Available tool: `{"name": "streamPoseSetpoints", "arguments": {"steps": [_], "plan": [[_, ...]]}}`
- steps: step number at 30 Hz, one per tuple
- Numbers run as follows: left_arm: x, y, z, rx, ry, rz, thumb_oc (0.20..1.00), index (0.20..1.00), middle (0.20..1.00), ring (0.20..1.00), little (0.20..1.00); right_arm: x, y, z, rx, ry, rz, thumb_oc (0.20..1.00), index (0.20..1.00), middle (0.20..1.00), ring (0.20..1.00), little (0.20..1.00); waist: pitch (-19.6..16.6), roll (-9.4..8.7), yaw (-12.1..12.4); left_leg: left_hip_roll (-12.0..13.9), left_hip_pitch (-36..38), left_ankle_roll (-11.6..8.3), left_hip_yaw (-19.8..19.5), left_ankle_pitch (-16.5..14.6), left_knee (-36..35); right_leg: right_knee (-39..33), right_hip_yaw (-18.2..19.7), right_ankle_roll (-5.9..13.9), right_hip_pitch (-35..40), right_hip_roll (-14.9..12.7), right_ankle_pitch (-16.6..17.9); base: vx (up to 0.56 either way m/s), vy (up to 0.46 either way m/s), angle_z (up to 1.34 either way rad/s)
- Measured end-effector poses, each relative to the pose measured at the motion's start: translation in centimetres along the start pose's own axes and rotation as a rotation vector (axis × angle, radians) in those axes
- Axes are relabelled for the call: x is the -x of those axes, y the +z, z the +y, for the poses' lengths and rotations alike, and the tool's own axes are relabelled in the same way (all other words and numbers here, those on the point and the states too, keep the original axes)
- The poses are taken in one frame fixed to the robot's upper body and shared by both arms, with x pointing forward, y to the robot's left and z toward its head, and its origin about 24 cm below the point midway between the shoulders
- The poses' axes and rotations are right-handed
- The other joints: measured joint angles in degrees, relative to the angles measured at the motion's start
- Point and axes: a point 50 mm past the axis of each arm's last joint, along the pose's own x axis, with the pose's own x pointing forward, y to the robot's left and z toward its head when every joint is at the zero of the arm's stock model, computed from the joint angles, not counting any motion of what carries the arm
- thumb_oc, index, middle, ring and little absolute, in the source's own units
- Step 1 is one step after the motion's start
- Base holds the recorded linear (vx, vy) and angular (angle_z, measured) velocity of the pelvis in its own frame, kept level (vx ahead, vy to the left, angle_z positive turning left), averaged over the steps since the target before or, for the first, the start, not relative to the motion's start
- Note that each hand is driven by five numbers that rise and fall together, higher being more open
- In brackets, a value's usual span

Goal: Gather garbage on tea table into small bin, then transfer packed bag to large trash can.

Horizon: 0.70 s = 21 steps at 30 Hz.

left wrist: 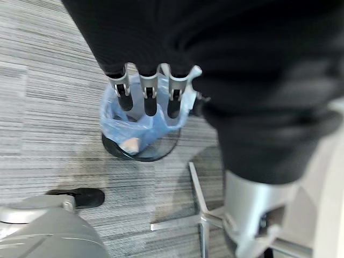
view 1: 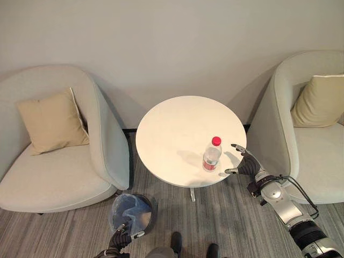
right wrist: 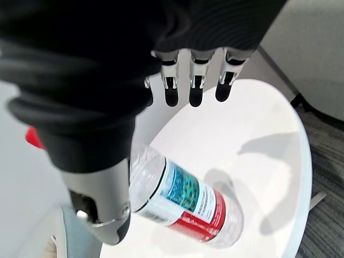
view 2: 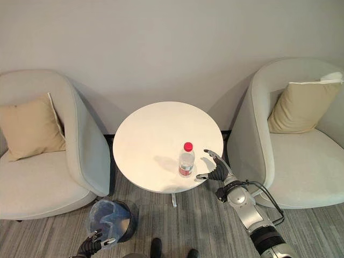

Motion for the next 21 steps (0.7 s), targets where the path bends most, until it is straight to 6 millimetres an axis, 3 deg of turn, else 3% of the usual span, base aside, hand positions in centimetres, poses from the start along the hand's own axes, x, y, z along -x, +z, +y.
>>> {"name": "streamPoseSetpoints", "arguments": {"steps": [3, 11, 12, 14, 19, 21], "plan": [[-0.2, 0.4, 0.0, -0.001, -0.001, -0.011, 1.0, 1.0, 1.0, 1.0, 1.0, -0.5, -0.2, -0.2, -0.02, -0.022, 0.021, 1.0, 1.0, 1.0, 1.0, 1.0, 0.25, 0.46, 1.18, -0.3, -1.43, 0.59, -1.42, 1.27, 0.37, 0.0, -1.3, 0.0, -0.96, -0.15, -0.03, -0.03, 0.019, 0.24], [-0.4, 1.1, -0.1, -0.024, -0.013, -0.031, 1.0, 1.0, 1.0, 1.0, 1.0, -3.4, 1.9, -1.4, -0.063, -0.088, -0.003, 1.0, 1.0, 1.0, 1.0, 1.0, 3.18, 2.22, 3.7, -0.48, -5.11, -0.44, -3.54, 2.23, 0.38, 0.0, -3.49, 0.07, -3.71, -0.05, -0.03, -0.03, 0.011, 0.15], [-0.5, 1.2, -0.2, -0.032, -0.018, -0.032, 1.0, 1.0, 1.0, 1.0, 1.0, -3.9, 2.5, -1.5, -0.068, -0.095, -0.01, 0.511, 0.511, 0.511, 0.511, 0.511, 3.5, 2.43, 3.88, -0.48, -5.57, -0.76, -3.87, 2.56, 0.39, 0.0, -3.84, 0.03, -4.34, -0.04, 0.01, 0.0, 0.006, 0.16], [-0.6, 1.6, -0.2, -0.03, -0.018, -0.042, 1.0, 1.0, 1.0, 1.0, 1.0, -4.6, 3.5, -1.9, -0.084, -0.107, -0.031, 0.2, 0.2, 0.2, 0.2, 0.2, 4.63, 2.81, 4.57, -0.48, -6.08, -0.78, -4.61, 2.93, 0.39, 0.0, -4.34, -0.44, -4.53, 0.02, 0.36, 0.01, -0.002, 0.16], [-0.8, 2.4, -0.2, 0.005, -0.017, -0.068, 1.0, 1.0, 1.0, 1.0, 1.0, -5.2, 4.1, -2.2, -0.112, -0.124, -0.032, 0.2, 0.2, 0.2, 0.2, 0.2, 4.77, 2.58, 6.28, -0.57, -6.06, -0.31, -5.08, 3.28, 0.4, 0.0, -4.59, -0.37, -4.25, 0.09, 0.27, 0.0, -0.014, 0.09], [-0.8, 2.4, 0.1, 0.003, -0.011, -0.066, 1.0, 1.0, 1.0, 1.0, 1.0, -4.3, 4.4, -2.5, -0.131, -0.129, -0.069, 0.2, 0.2, 0.2, 0.2, 0.2, 5.16, 2.05, 6.1, -0.61, -5.0, -0.32, -5.39, 3.35, 0.39, 0.0, -4.78, -0.24, -3.05, 0.13, 0.14, -0.02, -0.057, 0.08]]}}
